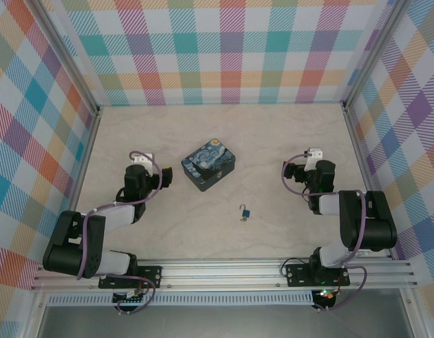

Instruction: Unlock the padlock with the key

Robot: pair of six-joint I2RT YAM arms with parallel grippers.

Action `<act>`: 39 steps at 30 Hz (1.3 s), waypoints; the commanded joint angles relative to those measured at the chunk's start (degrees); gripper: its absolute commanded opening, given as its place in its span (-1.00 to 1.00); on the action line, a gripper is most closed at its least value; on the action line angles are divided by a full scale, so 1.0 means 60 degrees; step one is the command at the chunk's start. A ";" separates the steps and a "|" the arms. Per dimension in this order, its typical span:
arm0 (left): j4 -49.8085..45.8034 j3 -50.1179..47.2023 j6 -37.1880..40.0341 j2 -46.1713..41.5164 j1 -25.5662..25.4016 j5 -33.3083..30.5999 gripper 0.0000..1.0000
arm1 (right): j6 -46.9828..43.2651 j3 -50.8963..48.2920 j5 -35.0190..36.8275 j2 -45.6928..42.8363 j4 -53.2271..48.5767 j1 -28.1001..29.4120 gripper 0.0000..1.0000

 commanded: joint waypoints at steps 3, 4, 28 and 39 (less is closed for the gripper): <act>0.0993 -0.0415 0.0136 -0.0252 0.0342 0.0375 1.00 | 0.0045 0.0052 -0.0184 -0.0063 0.0044 -0.0002 1.00; 0.1082 -0.0460 0.0161 -0.0280 0.0359 0.0433 1.00 | 0.0053 0.0048 -0.0198 -0.0063 0.0044 0.0000 0.99; 0.3371 -0.0602 0.0473 0.1843 0.0461 0.0378 1.00 | 0.0043 0.0052 -0.0185 -0.0065 0.0049 0.0000 0.99; 0.1934 0.0285 -0.0278 0.2001 0.1078 0.0474 1.00 | 0.0050 0.0052 -0.0184 -0.0063 0.0044 -0.0001 0.99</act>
